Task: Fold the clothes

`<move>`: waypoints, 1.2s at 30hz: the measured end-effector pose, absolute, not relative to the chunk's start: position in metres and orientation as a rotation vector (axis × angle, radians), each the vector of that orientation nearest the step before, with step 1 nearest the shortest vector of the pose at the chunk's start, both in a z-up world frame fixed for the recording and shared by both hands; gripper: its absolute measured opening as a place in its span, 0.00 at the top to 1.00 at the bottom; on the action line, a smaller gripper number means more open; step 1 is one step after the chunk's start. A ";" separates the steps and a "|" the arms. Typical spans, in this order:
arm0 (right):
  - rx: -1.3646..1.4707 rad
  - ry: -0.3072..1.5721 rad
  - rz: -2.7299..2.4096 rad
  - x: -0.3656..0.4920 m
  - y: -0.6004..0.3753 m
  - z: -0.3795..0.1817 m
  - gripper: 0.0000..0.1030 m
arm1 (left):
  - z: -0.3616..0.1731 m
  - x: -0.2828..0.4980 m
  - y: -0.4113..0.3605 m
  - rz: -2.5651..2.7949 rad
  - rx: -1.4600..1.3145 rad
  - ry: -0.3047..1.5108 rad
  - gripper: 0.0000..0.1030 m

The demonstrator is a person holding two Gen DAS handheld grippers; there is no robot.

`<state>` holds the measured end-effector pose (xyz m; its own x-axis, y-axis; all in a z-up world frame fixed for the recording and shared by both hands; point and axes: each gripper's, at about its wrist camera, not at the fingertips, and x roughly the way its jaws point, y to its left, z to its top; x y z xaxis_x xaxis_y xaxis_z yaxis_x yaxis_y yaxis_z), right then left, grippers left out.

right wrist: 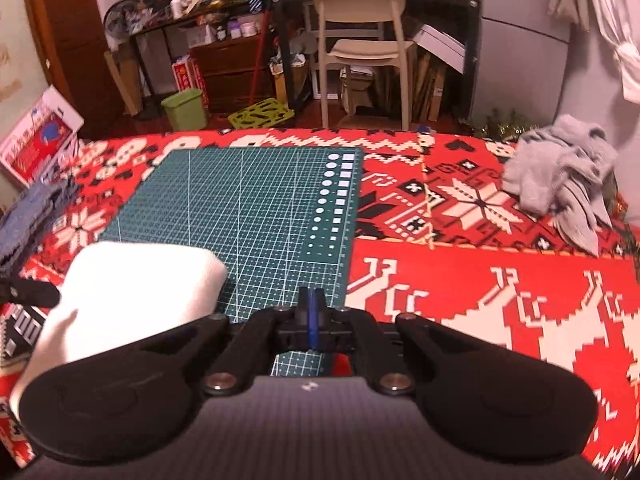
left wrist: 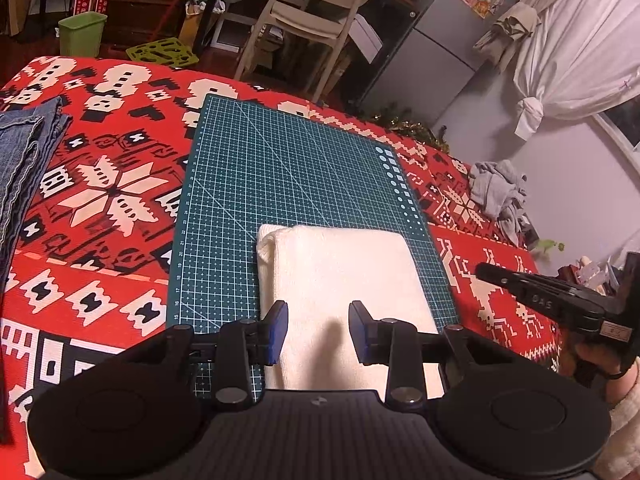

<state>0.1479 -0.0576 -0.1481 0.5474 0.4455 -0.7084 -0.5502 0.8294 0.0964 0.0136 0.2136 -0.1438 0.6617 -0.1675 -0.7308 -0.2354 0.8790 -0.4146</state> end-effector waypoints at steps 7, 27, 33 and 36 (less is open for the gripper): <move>-0.152 0.768 0.503 0.145 -0.097 -0.137 1.00 | -0.141 0.007 0.208 0.043 -0.491 0.859 0.68; -0.011 0.672 -0.047 0.171 -0.380 -0.105 0.60 | -0.121 -0.017 0.192 0.059 -0.443 0.822 0.68; -0.005 0.687 0.133 0.139 -0.315 -0.099 0.39 | -0.126 -0.031 0.190 0.009 -0.446 0.788 0.80; -0.031 0.732 0.321 0.119 -0.251 -0.112 0.39 | -0.139 -0.031 0.188 -0.045 -0.483 0.784 0.89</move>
<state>0.1186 -0.2505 -0.1123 0.6972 0.2775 -0.6609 -0.2991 0.9506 0.0836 -0.0313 0.1880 -0.1393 0.7129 -0.2153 -0.6674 -0.1375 0.8903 -0.4340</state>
